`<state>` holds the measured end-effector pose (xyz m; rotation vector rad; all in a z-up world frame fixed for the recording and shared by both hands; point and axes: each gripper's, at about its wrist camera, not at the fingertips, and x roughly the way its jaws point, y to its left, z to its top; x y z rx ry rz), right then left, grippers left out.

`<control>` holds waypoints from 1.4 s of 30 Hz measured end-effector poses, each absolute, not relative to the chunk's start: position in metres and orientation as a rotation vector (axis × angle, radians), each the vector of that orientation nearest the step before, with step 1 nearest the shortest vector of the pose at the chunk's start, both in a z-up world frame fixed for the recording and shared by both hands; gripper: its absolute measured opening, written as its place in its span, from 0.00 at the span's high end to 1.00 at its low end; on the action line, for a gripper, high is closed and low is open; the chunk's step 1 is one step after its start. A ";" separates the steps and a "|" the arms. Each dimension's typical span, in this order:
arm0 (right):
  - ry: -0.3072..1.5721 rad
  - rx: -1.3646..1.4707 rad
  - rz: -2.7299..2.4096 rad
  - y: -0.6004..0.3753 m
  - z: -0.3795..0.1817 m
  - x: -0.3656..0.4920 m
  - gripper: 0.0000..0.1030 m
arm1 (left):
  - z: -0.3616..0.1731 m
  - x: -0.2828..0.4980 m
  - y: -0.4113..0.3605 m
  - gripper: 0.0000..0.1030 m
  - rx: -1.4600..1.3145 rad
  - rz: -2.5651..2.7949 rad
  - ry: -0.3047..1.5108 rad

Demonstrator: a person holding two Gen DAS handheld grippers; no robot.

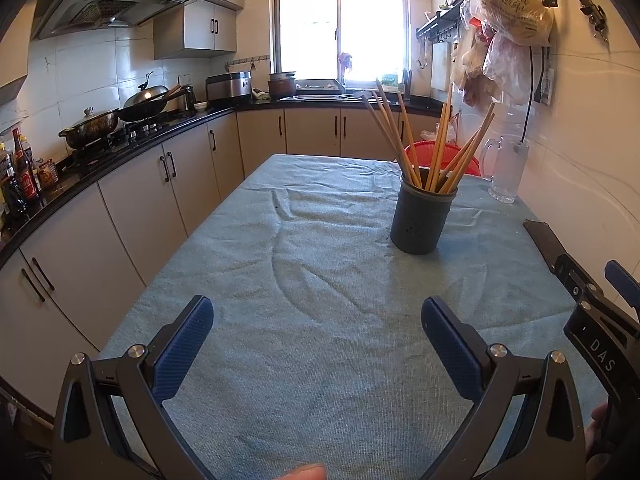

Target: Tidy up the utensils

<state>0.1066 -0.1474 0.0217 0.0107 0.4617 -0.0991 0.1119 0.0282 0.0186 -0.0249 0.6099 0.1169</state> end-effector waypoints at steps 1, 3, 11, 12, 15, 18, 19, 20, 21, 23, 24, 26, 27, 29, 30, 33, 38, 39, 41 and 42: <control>0.463 0.011 -0.099 -0.147 0.022 0.107 0.18 | 0.019 0.112 0.028 0.00 -0.024 0.117 0.610; 0.466 0.013 -0.099 -0.147 0.021 0.107 0.18 | 0.018 0.112 0.028 0.00 -0.023 0.116 0.611; 0.472 0.011 -0.096 -0.149 0.021 0.108 0.18 | 0.013 0.116 0.029 0.00 -0.026 0.104 0.627; 0.474 0.009 -0.094 -0.148 0.020 0.109 0.18 | 0.012 0.116 0.029 0.00 -0.027 0.105 0.629; 0.477 0.005 -0.091 -0.147 0.019 0.110 0.18 | 0.011 0.117 0.030 0.00 -0.029 0.107 0.631; 0.481 0.005 -0.089 -0.147 0.018 0.111 0.18 | 0.010 0.117 0.031 0.00 -0.029 0.108 0.633; 0.481 0.005 -0.089 -0.147 0.017 0.111 0.18 | 0.010 0.117 0.031 0.00 -0.029 0.107 0.632; 0.481 0.005 -0.089 -0.147 0.017 0.111 0.18 | 0.010 0.117 0.031 0.00 -0.030 0.107 0.632; 0.480 0.005 -0.089 -0.147 0.017 0.111 0.18 | 0.010 0.117 0.031 0.00 -0.030 0.107 0.632; 0.481 0.004 -0.089 -0.147 0.017 0.111 0.18 | 0.010 0.117 0.031 0.00 -0.030 0.107 0.633; 0.482 0.004 -0.089 -0.146 0.017 0.111 0.18 | 0.010 0.117 0.031 0.00 -0.030 0.108 0.633; 0.485 0.003 -0.087 -0.146 0.017 0.112 0.18 | 0.010 0.117 0.031 0.00 -0.031 0.108 0.633; 0.486 0.003 -0.085 -0.146 0.017 0.112 0.18 | 0.010 0.117 0.031 0.00 -0.031 0.109 0.632; 0.490 0.000 -0.081 -0.146 0.016 0.113 0.18 | 0.008 0.118 0.032 0.00 -0.031 0.110 0.635; 0.490 -0.001 -0.080 -0.146 0.015 0.113 0.18 | 0.007 0.118 0.032 0.00 -0.033 0.111 0.637; 0.493 -0.008 -0.074 -0.144 0.015 0.113 0.18 | 0.004 0.119 0.033 0.00 -0.037 0.114 0.642; 0.493 -0.014 -0.071 -0.143 0.015 0.113 0.18 | 0.003 0.120 0.035 0.00 -0.037 0.118 0.649; 0.493 -0.013 -0.071 -0.142 0.015 0.113 0.18 | 0.002 0.120 0.035 0.00 -0.038 0.119 0.651; 0.495 -0.012 -0.071 -0.142 0.014 0.114 0.18 | 0.003 0.120 0.035 0.00 -0.041 0.120 0.653; 0.497 -0.012 -0.071 -0.142 0.014 0.114 0.18 | 0.002 0.120 0.035 0.00 -0.042 0.120 0.655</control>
